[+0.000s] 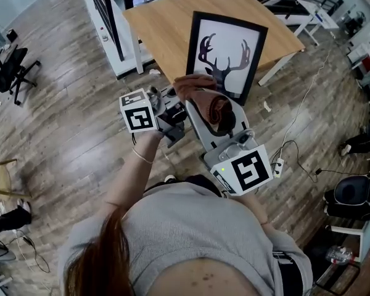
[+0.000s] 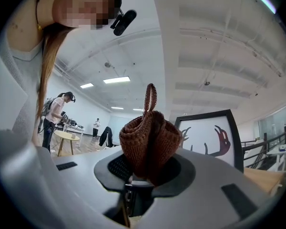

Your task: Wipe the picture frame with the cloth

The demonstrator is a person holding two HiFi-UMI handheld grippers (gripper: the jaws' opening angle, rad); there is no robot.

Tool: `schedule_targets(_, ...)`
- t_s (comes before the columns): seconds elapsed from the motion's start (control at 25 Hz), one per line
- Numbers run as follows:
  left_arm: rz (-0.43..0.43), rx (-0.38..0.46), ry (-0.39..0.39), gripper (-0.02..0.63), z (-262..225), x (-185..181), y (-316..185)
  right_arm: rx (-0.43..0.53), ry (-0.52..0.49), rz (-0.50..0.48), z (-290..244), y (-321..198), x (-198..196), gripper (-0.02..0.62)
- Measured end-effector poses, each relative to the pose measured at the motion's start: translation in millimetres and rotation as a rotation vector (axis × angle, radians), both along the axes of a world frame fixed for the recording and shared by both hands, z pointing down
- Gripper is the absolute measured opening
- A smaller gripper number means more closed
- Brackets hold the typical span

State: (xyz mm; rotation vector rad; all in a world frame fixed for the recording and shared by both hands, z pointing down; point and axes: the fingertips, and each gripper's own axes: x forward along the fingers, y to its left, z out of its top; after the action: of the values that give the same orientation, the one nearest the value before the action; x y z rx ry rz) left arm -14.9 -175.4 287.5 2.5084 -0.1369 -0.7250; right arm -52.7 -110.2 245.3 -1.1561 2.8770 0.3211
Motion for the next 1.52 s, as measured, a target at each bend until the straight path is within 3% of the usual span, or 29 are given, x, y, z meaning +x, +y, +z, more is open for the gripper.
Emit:
schedule_targets(0.12, -0.025, -0.026, 0.02, 0.018, 3.7, -3.7, -7.5, -0.025, 0.016, -0.029, 11.0, 4.3, -1.0, 0.097)
schedule_targets(0.28, -0.043, -0.064, 0.088, 0.018, 3.5, -2.4, -7.2, -0.099, -0.033, -0.069, 29.1, 17.1, 18.7, 0.097)
schedule_targets(0.52, -0.058, -0.037, 0.057, 0.018, 4.6, -3.7, -8.1, -0.155, -0.072, -0.073, 43.7, 17.3, 25.0, 0.097)
schedule_targets(0.72, -0.054, -0.034, 0.072, 0.018, 3.3, -4.3, -7.8, -0.231, 0.017, -0.088, 70.8, 18.7, 24.2, 0.097)
schedule_targets(0.84, -0.069, -0.013, 0.017, 0.018, 7.6, -4.6, -8.6, -0.235, -0.025, -0.123, 65.1, 20.8, 26.2, 0.097)
schedule_targets(0.92, -0.066, -0.018, 0.024, 0.018, 7.4, -5.0, -8.1, -0.226, -0.053, -0.138, 51.6, 21.8, 31.4, 0.097)
schedule_targets(1.08, -0.068, -0.019, 0.037, 0.018, 4.4, -5.1, -6.4, -0.115, -0.142, -0.134, -3.1, 16.8, 49.3, 0.097)
schedule_targets(1.2, -0.074, -0.016, 0.032, 0.018, 5.1, -5.9, -7.2, 0.073, -0.203, -0.076, -61.8, 2.4, 56.9, 0.097)
schedule_targets(1.4, -0.045, -0.019, 0.04, 0.018, 5.9, -0.6, -3.8, 0.361, -0.125, 0.122, -123.2, -26.6, 60.9, 0.097)
schedule_targets(1.52, -0.035, -0.003, 0.04, 0.02, 2.7, -1.3, -2.3, 0.458, -0.034, 0.227, -137.3, -53.1, 52.4, 0.097)
